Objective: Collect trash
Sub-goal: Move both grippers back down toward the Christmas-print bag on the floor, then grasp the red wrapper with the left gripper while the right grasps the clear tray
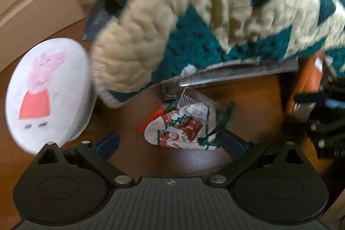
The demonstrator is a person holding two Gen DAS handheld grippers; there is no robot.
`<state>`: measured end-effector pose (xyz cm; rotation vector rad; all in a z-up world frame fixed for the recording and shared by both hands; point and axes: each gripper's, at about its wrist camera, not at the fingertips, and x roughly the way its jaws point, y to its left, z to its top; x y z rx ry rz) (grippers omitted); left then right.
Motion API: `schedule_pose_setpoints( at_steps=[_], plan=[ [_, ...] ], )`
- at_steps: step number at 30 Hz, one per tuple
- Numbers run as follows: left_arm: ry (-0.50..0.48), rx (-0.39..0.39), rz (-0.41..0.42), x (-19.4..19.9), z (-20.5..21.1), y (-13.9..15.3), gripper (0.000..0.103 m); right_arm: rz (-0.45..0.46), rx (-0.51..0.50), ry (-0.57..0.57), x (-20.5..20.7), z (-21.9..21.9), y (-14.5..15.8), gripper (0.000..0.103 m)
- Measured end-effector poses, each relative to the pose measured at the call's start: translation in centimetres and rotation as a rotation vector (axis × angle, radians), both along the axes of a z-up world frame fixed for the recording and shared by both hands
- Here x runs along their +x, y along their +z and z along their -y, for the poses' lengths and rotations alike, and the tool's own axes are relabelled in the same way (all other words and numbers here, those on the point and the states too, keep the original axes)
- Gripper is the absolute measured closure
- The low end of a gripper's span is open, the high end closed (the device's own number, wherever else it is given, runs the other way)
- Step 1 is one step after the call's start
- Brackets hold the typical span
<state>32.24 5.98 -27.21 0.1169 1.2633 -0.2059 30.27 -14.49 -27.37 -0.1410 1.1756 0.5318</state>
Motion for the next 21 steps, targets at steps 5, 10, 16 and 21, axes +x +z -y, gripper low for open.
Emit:
schedule_pose_setpoints(
  at_steps=[5,10,16,21],
  plan=[
    [-0.104,0.032,-0.002,0.4,1.4,-5.4,0.002,-0.06,-0.062,0.001,2.2,-0.1,-5.5,0.048],
    [-0.178,0.059,0.01,0.3,2.8,-9.7,0.003,-0.083,-0.07,-0.021,3.5,0.3,-9.1,0.05],
    [-0.22,0.054,0.005,0.7,3.8,-14.2,0.014,-0.05,-0.068,0.101,4.4,-1.7,-11.3,0.051],
    [-0.291,0.044,0.013,0.8,4.6,-16.9,0.014,-0.081,-0.063,0.106,5.9,-2.6,-13.7,0.051]
  ],
)
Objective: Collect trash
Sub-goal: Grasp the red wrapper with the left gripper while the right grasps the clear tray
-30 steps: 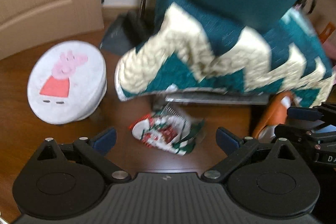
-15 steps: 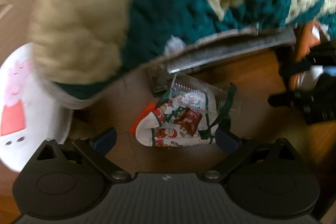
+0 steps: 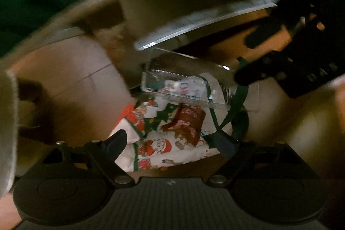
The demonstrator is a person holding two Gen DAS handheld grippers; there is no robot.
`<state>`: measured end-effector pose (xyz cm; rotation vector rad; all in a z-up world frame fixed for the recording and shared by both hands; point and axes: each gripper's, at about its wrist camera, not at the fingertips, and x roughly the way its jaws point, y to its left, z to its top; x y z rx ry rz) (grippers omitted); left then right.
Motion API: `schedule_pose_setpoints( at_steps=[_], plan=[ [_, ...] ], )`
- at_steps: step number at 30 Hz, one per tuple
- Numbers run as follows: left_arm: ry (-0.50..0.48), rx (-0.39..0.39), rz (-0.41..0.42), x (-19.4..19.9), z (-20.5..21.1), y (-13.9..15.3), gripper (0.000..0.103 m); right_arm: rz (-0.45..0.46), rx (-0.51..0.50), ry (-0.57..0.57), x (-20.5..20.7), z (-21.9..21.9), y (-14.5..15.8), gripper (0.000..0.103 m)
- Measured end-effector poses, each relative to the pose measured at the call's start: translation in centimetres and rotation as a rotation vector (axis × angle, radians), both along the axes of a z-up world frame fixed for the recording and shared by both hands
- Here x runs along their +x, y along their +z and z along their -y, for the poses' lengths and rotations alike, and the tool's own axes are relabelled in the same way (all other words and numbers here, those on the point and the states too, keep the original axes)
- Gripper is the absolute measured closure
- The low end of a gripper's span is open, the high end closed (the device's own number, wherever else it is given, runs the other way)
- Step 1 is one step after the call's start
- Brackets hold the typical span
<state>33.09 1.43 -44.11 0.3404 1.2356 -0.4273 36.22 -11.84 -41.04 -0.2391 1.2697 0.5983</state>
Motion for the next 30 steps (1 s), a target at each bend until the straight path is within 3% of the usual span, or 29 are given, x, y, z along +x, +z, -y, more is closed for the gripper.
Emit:
schedule_pose_setpoints(
  at_steps=[6,9,14,16,19,20,21,22,24,27,30],
  plan=[
    [-0.088,0.019,0.037,-0.2,1.2,-2.4,0.015,-0.001,0.037,0.06,0.5,-1.9,-0.9,0.049],
    [-0.119,0.023,0.039,-0.1,1.7,-3.3,0.027,0.009,0.008,0.097,0.6,-3.0,-1.8,0.049],
    [-0.136,0.019,0.04,0.5,2.2,-4.2,0.027,0.011,-0.042,0.122,0.7,-4.0,-3.5,0.049],
    [-0.145,0.014,0.03,0.6,2.5,-4.6,0.041,-0.006,-0.042,0.114,0.8,-4.2,-3.9,0.051],
    [-0.159,0.025,0.021,0.7,2.9,-4.9,0.055,-0.03,-0.023,0.08,1.2,-3.7,-4.0,0.053],
    [-0.16,0.023,0.021,0.7,3.0,-4.9,0.055,-0.034,-0.017,0.066,1.2,-3.6,-3.8,0.053],
    [-0.156,0.02,0.023,0.7,2.9,-4.8,0.057,-0.038,-0.009,0.057,1.2,-3.5,-3.7,0.066],
    [-0.149,0.014,0.022,0.7,2.8,-4.7,0.059,-0.044,-0.008,0.053,1.2,-3.4,-3.6,0.09],
    [-0.133,0.012,0.008,0.7,2.2,-4.7,0.062,-0.031,-0.041,0.049,1.2,-3.2,-3.6,0.1],
    [-0.121,0.008,-0.008,0.6,1.8,-4.3,0.071,-0.028,-0.032,0.038,0.7,-2.5,-2.8,0.101],
    [-0.112,-0.003,-0.013,0.2,1.2,-3.2,0.071,-0.013,-0.03,0.042,-0.3,-1.9,-1.2,0.101]
  ],
)
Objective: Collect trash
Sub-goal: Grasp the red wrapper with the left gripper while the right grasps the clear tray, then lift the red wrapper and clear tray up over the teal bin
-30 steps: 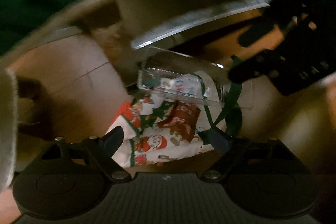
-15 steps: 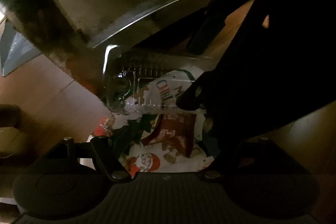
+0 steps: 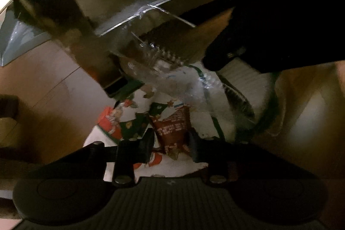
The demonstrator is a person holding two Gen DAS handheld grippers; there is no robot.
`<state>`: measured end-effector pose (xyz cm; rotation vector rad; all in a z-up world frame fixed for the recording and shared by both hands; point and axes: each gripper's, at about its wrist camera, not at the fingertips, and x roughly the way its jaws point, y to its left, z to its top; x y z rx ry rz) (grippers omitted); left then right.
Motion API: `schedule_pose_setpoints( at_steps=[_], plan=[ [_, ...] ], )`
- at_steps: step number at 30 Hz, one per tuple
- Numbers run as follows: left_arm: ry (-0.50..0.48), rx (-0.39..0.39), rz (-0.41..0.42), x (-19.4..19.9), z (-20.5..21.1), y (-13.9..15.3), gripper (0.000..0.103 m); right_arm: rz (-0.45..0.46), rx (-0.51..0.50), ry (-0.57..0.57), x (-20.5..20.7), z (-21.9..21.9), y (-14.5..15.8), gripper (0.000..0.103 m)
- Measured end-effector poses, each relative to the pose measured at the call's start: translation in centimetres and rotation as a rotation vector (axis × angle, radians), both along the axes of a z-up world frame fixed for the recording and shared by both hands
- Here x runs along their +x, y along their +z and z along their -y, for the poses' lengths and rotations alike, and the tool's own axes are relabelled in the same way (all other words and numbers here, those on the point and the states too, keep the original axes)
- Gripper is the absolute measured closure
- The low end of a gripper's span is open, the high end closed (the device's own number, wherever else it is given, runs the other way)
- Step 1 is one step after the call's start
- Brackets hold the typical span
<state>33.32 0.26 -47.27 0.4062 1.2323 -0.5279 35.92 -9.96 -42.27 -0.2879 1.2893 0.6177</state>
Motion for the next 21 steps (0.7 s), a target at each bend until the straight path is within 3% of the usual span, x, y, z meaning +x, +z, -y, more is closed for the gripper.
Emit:
schedule_pose_setpoints(
  at_steps=[4,9,16,21],
  plan=[
    [0.01,-0.024,-0.013,-0.9,-1.2,2.2,0.071,0.015,0.006,-0.027,-1.5,1.0,2.8,0.101],
    [0.041,-0.06,-0.006,-2.4,-3.2,7.0,0.072,0.062,0.041,-0.091,-4.1,1.9,7.9,0.101],
    [0.052,-0.105,0.094,-5.0,-4.1,16.5,0.071,0.169,0.122,-0.131,-7.6,3.0,16.9,0.101],
    [0.086,-0.126,0.209,-5.8,-4.3,24.9,0.071,0.241,0.175,-0.148,-9.9,4.4,24.3,0.101]
  ],
)
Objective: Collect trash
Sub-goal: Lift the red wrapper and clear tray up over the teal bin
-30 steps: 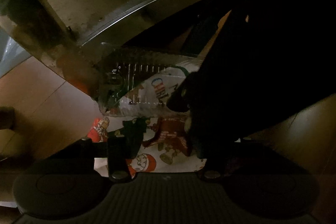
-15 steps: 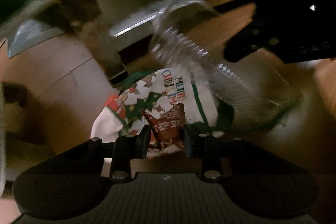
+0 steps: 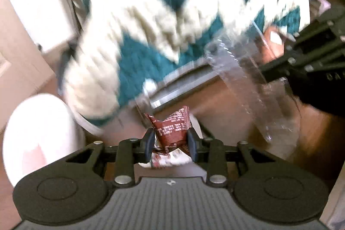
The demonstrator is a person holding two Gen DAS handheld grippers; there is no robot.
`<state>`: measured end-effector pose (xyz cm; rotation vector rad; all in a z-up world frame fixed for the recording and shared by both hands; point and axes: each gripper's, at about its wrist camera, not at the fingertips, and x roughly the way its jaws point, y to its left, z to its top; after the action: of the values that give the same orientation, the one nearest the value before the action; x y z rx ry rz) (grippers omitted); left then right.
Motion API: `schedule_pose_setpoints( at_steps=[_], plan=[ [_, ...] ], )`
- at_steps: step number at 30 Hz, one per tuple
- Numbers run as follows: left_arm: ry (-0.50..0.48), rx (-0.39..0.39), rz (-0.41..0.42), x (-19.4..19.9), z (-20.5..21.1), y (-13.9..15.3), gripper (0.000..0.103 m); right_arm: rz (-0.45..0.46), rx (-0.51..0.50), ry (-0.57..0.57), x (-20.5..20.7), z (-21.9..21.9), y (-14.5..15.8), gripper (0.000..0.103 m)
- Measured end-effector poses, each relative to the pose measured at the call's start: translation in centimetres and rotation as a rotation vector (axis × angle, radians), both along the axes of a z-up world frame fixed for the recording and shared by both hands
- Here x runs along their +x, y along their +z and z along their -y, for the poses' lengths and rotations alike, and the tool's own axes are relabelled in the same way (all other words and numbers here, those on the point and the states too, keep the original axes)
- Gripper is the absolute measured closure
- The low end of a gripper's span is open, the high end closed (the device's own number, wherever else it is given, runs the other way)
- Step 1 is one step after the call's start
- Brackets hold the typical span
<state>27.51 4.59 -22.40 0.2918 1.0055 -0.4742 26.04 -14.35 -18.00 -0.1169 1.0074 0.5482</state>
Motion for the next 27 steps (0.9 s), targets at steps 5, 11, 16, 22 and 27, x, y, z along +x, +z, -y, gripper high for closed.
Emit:
schedule_pose_setpoints(
  at_steps=[5,11,16,22,27],
  plan=[
    [0.077,-0.038,0.101,-1.5,0.2,7.7,0.071,0.096,0.051,-0.029,-2.3,0.9,6.8,0.101],
    [0.132,-0.058,0.247,-5.2,1.0,16.0,0.071,0.227,0.094,-0.04,-6.5,2.8,13.5,0.101],
    [0.173,-0.079,0.351,-7.7,2.7,20.0,0.071,0.319,0.122,-0.043,-9.2,4.4,17.6,0.101],
    [0.201,-0.094,0.451,-10.1,4.6,25.5,0.071,0.436,0.149,-0.056,-10.9,6.4,22.8,0.101],
    [0.238,-0.116,0.514,-10.6,6.6,30.2,0.071,0.514,0.162,-0.084,-10.4,7.8,27.1,0.101]
  ],
)
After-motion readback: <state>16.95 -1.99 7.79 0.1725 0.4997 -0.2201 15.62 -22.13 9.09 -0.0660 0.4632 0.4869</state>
